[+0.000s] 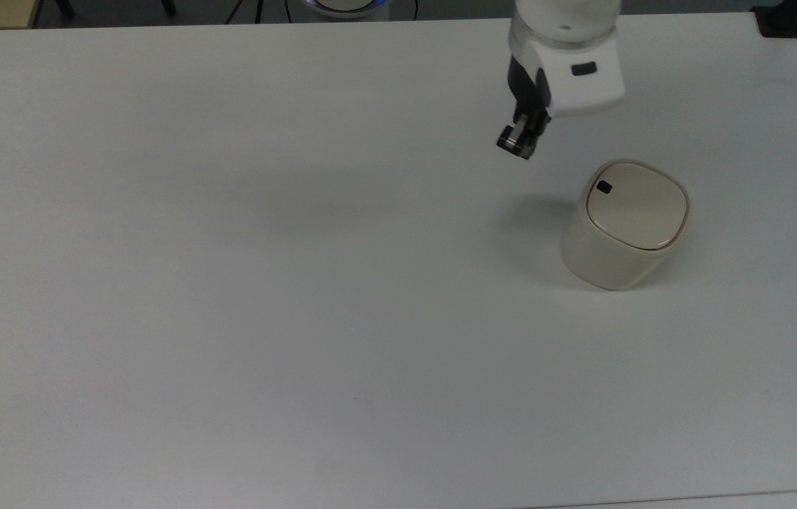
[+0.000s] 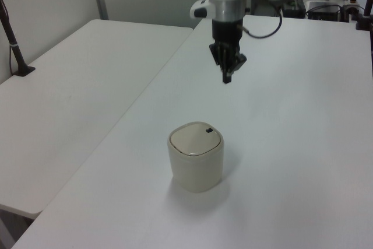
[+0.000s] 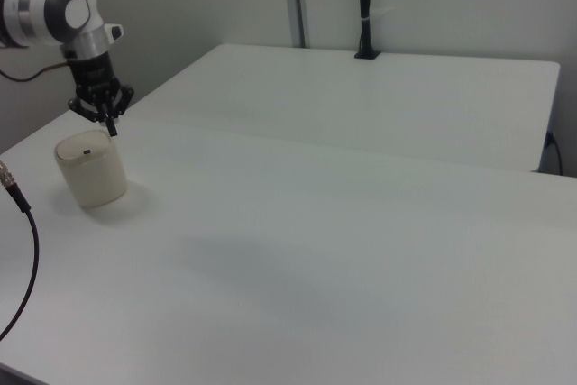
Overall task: Open the trash bin
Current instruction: 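Move the gripper over to the cream trash bin's lid tab, then lower the gripper onto the dark tab at the lid edge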
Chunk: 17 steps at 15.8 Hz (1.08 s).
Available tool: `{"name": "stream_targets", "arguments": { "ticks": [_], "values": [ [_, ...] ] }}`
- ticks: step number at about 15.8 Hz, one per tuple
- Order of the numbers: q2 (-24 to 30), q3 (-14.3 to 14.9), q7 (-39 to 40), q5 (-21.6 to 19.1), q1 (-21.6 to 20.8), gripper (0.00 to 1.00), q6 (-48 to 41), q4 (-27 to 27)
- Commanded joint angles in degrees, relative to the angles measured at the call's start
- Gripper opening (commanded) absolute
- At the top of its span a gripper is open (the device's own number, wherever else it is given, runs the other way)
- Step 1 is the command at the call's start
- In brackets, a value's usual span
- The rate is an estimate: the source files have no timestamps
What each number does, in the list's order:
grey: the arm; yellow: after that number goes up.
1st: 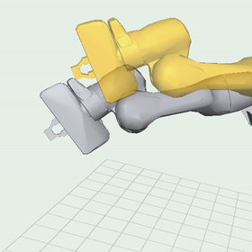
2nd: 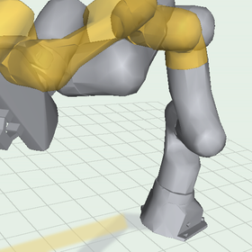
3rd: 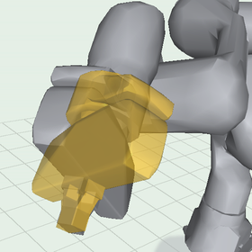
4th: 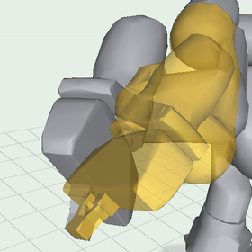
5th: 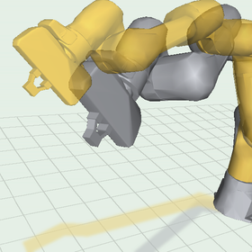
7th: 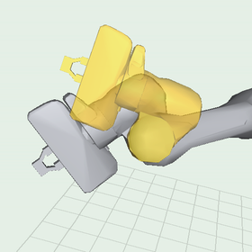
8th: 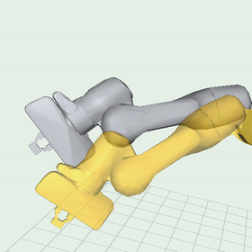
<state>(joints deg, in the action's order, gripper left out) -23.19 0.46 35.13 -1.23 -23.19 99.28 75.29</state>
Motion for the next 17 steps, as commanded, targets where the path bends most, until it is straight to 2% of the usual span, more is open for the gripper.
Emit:
{"name": "stream_targets", "arguments": {
  "ticks": [1, 6, 10, 17],
  "values": [
    [-4.2, 5.0, -2.9, 0.8, -6.8, 0.00, 2.7, -3.7],
    [-7.4, 6.2, -5.4, 0.8, -11.6, 0.00, 6.9, -3.7],
    [-9.2, 6.1, -6.7, 0.7, -12.8, 0.00, 8.6, -5.7],
    [-10.4, 5.5, -7.2, 0.7, -12.9, 0.00, 9.0, -5.6]
  ]
}}
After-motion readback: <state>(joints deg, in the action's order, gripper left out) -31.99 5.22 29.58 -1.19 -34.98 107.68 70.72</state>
